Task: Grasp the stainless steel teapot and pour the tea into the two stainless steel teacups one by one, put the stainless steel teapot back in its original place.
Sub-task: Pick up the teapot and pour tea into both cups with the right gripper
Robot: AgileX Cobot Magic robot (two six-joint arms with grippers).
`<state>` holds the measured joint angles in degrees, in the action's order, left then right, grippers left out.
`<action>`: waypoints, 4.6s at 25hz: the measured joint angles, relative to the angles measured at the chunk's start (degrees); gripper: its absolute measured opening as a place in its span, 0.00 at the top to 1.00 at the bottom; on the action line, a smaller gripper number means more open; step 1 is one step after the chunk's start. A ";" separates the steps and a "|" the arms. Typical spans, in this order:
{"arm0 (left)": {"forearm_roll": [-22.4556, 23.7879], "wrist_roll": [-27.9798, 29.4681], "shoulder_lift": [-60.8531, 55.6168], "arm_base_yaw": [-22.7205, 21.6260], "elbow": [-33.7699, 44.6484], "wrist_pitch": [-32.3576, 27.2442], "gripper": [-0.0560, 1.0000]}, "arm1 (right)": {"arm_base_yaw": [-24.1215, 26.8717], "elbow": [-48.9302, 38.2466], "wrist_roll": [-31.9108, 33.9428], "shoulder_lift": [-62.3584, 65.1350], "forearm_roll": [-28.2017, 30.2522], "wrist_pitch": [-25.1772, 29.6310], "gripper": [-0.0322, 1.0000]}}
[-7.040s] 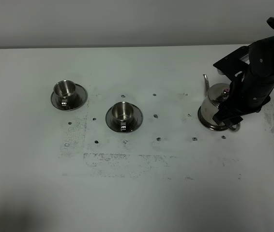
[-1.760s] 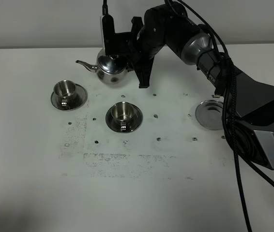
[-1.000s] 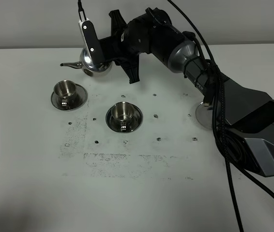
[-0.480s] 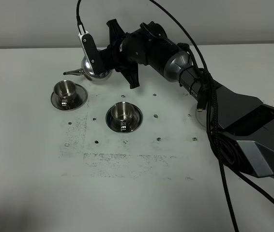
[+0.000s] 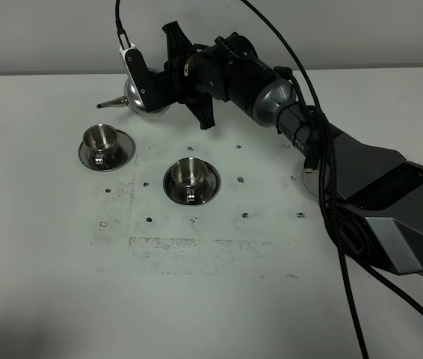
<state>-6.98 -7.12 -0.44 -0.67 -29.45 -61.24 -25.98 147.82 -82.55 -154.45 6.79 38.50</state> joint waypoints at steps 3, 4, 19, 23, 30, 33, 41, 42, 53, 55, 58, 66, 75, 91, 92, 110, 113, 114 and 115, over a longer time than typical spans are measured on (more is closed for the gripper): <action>0.00 0.00 0.00 0.00 0.00 0.00 0.29 | 0.00 0.00 0.00 0.00 1.31 -0.38 0.80; 0.00 0.00 0.00 0.00 0.00 0.00 0.29 | 0.00 0.00 0.00 0.00 1.66 -0.40 0.80; 0.00 0.06 0.00 0.00 0.00 0.00 0.29 | -0.22 0.00 -2.11 0.00 4.46 -2.00 0.80; 0.00 0.06 0.00 0.00 0.00 0.00 0.29 | -0.34 0.00 -2.75 0.00 5.35 -2.02 0.80; 0.00 0.06 0.00 0.00 0.00 0.00 0.29 | -0.57 0.00 -3.42 0.00 6.38 -2.21 0.80; 0.00 0.06 0.00 0.00 0.00 0.00 0.29 | -0.75 0.00 -4.18 0.00 7.02 -2.49 0.80; 0.00 0.06 0.00 0.00 0.00 0.00 0.29 | -0.75 0.00 -4.42 0.00 9.48 -3.08 0.80; 0.00 0.06 0.00 0.00 0.00 0.00 0.29 | -0.75 0.00 -4.42 0.00 9.69 -3.19 0.80; 0.00 0.06 0.00 0.00 0.00 0.00 0.29 | -1.88 0.00 -4.45 0.00 11.53 -4.64 0.80; 0.00 0.06 0.00 0.00 0.00 0.00 0.29 | -1.90 0.00 -4.45 0.00 11.82 -4.69 0.80; 0.00 0.06 0.00 0.00 0.00 0.00 0.29 | -1.98 0.00 -4.45 0.00 12.30 -4.63 0.80; 0.00 0.06 0.00 0.00 0.00 0.00 0.29 | -2.80 0.00 -4.45 0.00 14.55 -5.07 0.80; 0.00 0.06 0.00 0.00 0.00 0.00 0.29 | -3.50 0.00 -4.45 0.00 16.79 -5.20 0.80; 0.00 0.06 0.00 0.00 0.00 0.00 0.29 | -3.56 0.00 -4.45 0.00 19.54 -5.95 0.80; 0.00 0.06 0.00 0.00 0.00 0.00 0.29 | -3.61 0.00 -4.45 0.00 19.74 -6.05 0.80; -0.06 0.06 0.00 0.00 0.00 0.00 0.29 | -3.93 0.00 -5.42 0.00 22.17 -6.34 0.80; -0.06 0.06 0.00 0.00 0.00 0.00 0.29 | -3.93 0.00 -5.96 0.00 22.17 -6.34 0.80; -0.06 0.06 0.00 0.00 0.00 0.00 0.29 | -3.93 0.00 -6.13 0.00 22.17 -6.34 0.80; -0.06 0.06 0.00 0.00 0.00 0.00 0.29 | -3.93 0.00 -6.20 0.00 22.17 -6.34 0.80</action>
<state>-7.04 -7.06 -0.44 -0.67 -29.45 -61.24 -29.91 147.82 -88.76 -154.45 28.96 32.16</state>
